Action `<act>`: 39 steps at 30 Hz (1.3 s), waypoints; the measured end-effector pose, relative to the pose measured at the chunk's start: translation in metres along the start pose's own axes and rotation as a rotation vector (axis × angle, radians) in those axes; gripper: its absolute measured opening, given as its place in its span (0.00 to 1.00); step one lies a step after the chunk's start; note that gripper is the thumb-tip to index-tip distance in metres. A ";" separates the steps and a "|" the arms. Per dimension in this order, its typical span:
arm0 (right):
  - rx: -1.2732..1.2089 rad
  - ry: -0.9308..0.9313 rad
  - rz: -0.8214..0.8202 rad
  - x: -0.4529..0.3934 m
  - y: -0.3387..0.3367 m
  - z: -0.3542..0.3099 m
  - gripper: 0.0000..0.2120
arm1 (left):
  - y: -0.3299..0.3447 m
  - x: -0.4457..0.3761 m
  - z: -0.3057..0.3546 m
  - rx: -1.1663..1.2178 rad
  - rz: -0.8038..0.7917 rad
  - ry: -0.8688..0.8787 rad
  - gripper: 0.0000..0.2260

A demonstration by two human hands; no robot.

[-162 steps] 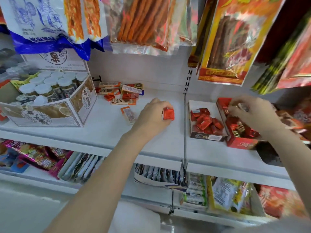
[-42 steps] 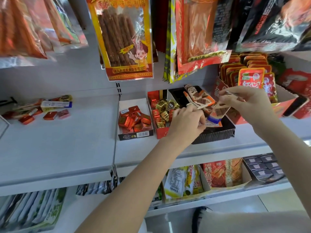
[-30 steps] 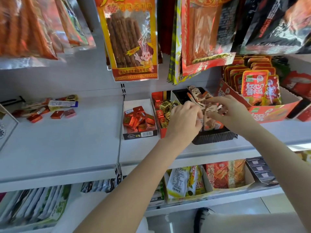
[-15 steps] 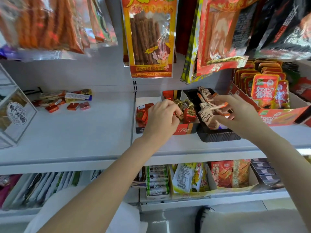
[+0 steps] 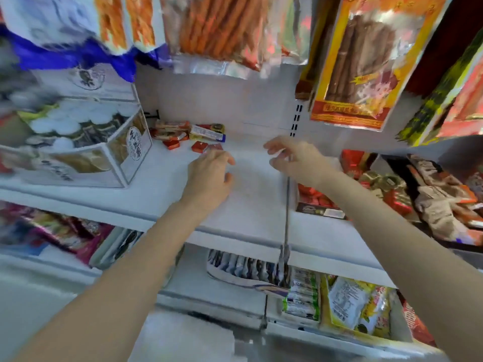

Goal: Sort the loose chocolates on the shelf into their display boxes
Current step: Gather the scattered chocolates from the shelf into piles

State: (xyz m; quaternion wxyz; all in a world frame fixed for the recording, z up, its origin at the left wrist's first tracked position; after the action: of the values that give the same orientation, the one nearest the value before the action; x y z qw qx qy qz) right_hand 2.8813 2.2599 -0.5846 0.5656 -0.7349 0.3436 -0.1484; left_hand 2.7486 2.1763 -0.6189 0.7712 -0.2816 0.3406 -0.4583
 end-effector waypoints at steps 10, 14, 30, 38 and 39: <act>0.201 -0.089 -0.124 -0.158 0.110 -0.049 0.25 | -0.040 -0.053 -0.123 -0.166 0.117 -0.088 0.26; 0.223 -0.056 -0.186 -0.177 0.128 -0.047 0.32 | -0.027 -0.088 -0.147 -0.157 0.022 -0.150 0.32; 0.030 -0.138 0.161 -0.059 0.096 -0.039 0.14 | -0.022 -0.019 -0.078 0.143 -0.133 0.053 0.13; -0.736 0.249 0.198 -0.020 0.065 -0.023 0.08 | -0.021 0.019 -0.041 0.339 -0.075 -0.008 0.11; -0.867 0.302 0.207 -0.016 0.060 -0.021 0.08 | -0.022 0.021 -0.038 0.373 -0.038 -0.029 0.09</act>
State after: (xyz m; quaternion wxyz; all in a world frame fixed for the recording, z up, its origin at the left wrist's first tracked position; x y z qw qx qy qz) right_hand 2.8364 2.2481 -0.6315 0.1621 -0.8353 0.5239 -0.0394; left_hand 2.7143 2.1434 -0.6311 0.8060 -0.1466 0.2334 -0.5238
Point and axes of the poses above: each hand's wrist, its own x-axis away from the middle knuckle, its own y-axis out of the palm, z = x × y, the point moved 6 cm from there along -x, towards the middle knuckle, and after that the axes turned 15 degrees about x, right-handed, at the moved point
